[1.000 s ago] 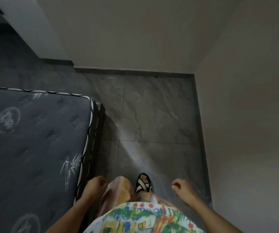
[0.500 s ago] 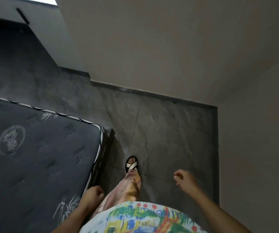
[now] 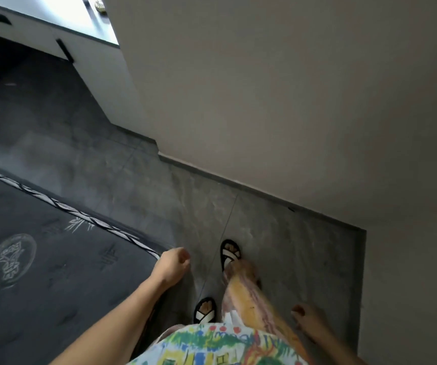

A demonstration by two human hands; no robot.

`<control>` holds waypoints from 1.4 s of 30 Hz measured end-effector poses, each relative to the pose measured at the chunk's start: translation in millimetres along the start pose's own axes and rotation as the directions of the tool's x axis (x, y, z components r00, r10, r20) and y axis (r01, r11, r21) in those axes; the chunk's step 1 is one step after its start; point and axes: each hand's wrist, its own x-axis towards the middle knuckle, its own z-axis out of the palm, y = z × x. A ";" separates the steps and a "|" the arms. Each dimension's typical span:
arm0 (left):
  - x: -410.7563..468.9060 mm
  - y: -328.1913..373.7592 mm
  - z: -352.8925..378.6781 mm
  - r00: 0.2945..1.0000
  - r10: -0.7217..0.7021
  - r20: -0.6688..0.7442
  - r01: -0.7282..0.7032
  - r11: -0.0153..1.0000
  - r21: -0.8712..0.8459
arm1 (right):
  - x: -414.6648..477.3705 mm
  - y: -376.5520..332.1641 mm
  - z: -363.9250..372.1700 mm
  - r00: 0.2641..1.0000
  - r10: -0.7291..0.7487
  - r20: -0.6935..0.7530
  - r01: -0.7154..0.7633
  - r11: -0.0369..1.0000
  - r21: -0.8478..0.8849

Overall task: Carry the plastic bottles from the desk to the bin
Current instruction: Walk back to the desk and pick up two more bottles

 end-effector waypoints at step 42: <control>234.5 -185.4 -383.3 0.735 -0.668 -0.116 0.407 0.572 -0.712 | 250.2 -745.9 -80.9 0.804 -0.440 0.401 0.594 0.549 -0.588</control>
